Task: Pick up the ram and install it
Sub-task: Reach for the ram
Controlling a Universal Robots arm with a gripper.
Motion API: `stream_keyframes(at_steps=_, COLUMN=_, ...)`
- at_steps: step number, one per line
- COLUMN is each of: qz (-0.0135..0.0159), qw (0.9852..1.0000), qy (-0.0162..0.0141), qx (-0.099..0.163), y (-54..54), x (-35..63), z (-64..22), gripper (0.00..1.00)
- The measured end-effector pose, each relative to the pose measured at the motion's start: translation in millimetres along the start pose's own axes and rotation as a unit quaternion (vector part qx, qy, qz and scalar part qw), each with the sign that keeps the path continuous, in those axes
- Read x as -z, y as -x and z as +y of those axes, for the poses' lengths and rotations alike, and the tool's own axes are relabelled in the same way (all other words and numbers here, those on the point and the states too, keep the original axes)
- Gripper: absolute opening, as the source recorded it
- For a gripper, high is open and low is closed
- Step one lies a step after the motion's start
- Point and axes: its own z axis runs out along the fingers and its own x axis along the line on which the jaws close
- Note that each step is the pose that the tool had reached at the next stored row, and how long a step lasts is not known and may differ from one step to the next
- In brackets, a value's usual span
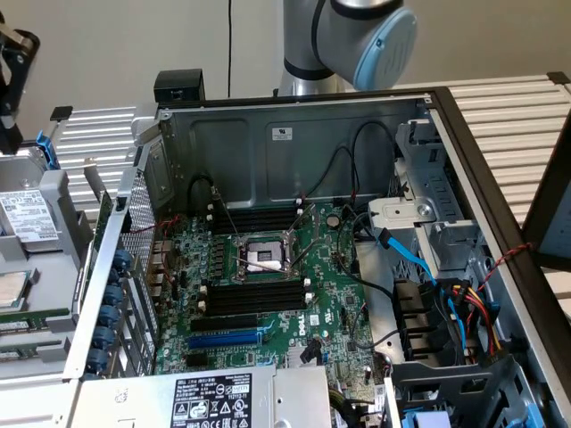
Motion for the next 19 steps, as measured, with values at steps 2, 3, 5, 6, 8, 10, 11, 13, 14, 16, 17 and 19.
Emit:
stream_keyframes(at_steps=2, qz=0.0, qw=1.0, qy=0.0001, qx=0.0, y=-9.2, x=-0.1, z=-0.5, gripper=0.11)
stream_keyframes(at_steps=3, qz=0.0001, qw=1.0, qy=0.0002, qx=0.0, y=-13.4, x=-0.1, z=-0.8, gripper=0.11)
stream_keyframes(at_steps=5, qz=0.0001, qw=1.0, qy=0.0002, qx=0.0, y=-22.6, x=-0.1, z=-1.3, gripper=0.11)
stream_keyframes(at_steps=6, qz=0.0001, qw=1.0, qy=0.0003, qx=0.0, y=-27.5, x=-0.1, z=-1.5, gripper=0.11)
stream_keyframes(at_steps=8, qz=0.0001, qw=1.0, qy=0.0004, qx=0.001, y=-36.3, x=-0.3, z=-2.1, gripper=0.11)
stream_keyframes(at_steps=10, qz=0.0002, qw=1.0, qy=0.0005, qx=0.001, y=-45.4, x=-0.4, z=-2.6, gripper=0.11)
stream_keyframes(at_steps=11, qz=0.0002, qw=1.0, qy=0.0005, qx=0.001, y=-50.1, x=-0.4, z=-2.8, gripper=0.11)
stream_keyframes(at_steps=13, qz=0.0001, qw=1.0, qy=0.0006, qx=0.001, y=-58.3, x=-0.5, z=-3.3, gripper=0.11)
stream_keyframes(at_steps=14, qz=0.0001, qw=1.0, qy=0.0007, qx=0.001, y=-59.2, x=-0.6, z=-3.3, gripper=0.11)
stream_keyframes(at_steps=16, qz=0.0001, qw=1.0, qy=0.0006, qx=0.001, y=-59.2, x=-0.5, z=-3.3, gripper=0.11)
stream_keyframes(at_steps=17, qz=0.0001, qw=1.0, qy=0.0006, qx=0.001, y=-59.2, x=-0.5, z=-3.4, gripper=0.11)
stream_keyframes(at_steps=19, qz=0.0002, qw=1.0, qy=0.0006, qx=0.001, y=-59.3, x=-0.4, z=-3.3, gripper=0.11)
